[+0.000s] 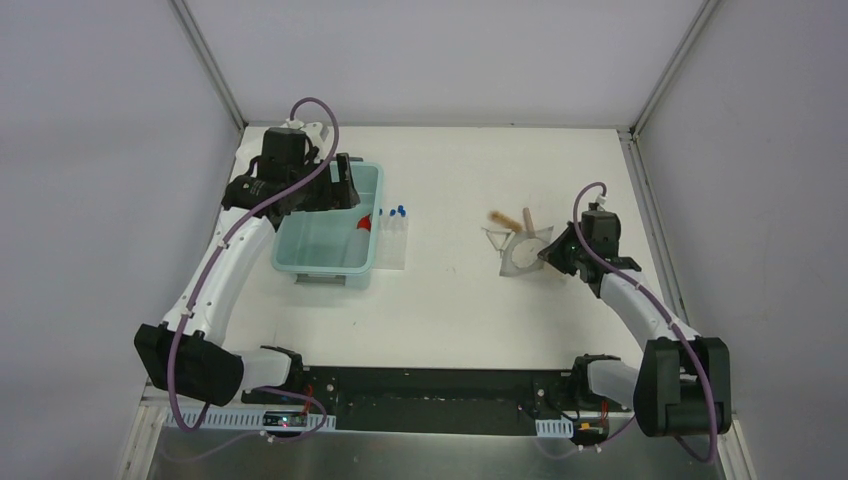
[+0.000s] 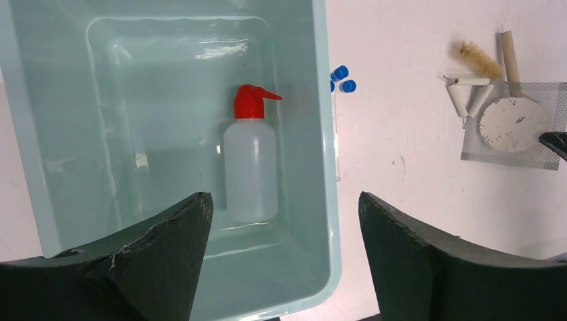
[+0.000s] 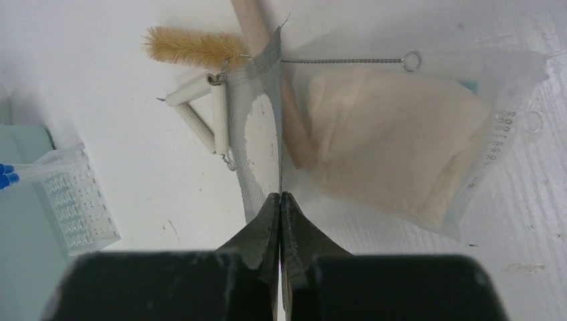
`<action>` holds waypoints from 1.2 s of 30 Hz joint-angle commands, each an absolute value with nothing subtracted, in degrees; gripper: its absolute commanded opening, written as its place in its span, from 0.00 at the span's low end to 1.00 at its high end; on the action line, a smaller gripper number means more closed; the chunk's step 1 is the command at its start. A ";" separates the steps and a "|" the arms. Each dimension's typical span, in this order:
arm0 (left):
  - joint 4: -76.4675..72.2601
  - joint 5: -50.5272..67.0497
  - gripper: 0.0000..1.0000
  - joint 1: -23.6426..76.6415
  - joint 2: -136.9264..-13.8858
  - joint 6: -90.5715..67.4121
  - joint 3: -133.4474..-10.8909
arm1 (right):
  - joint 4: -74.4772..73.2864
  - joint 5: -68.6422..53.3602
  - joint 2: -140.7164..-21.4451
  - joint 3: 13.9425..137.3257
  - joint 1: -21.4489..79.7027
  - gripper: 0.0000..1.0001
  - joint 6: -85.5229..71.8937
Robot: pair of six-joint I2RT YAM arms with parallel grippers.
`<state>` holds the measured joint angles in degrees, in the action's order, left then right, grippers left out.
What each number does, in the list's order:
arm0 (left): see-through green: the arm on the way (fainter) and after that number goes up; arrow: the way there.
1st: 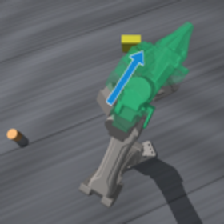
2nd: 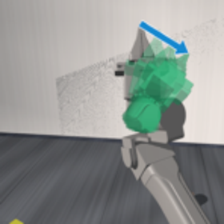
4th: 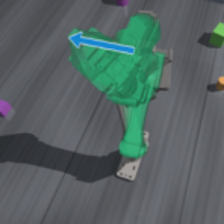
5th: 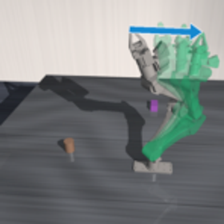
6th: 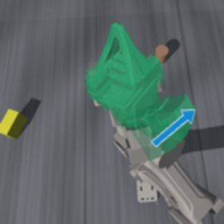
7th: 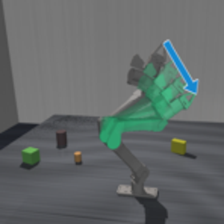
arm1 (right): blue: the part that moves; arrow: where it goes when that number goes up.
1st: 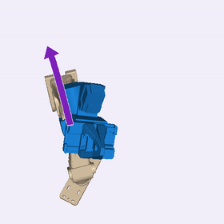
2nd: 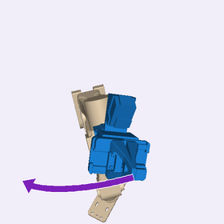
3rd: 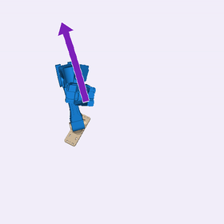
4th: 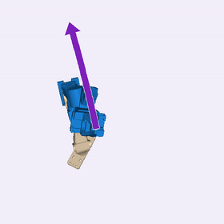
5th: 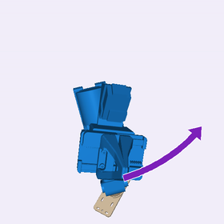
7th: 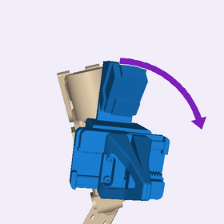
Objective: Organize the chemistry lab equipment
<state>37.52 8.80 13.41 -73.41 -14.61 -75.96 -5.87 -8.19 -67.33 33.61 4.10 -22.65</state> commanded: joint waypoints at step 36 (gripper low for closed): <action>4.09 32.74 0.83 23.18 -70.79 -42.61 -67.14 | 3.26 -12.34 -45.43 41.51 15.10 0.00 -34.62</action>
<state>15.16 29.58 18.90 -68.69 -36.88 -68.36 -4.73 -12.21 -46.46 41.50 12.49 -31.03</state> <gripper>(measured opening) 0.825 0.008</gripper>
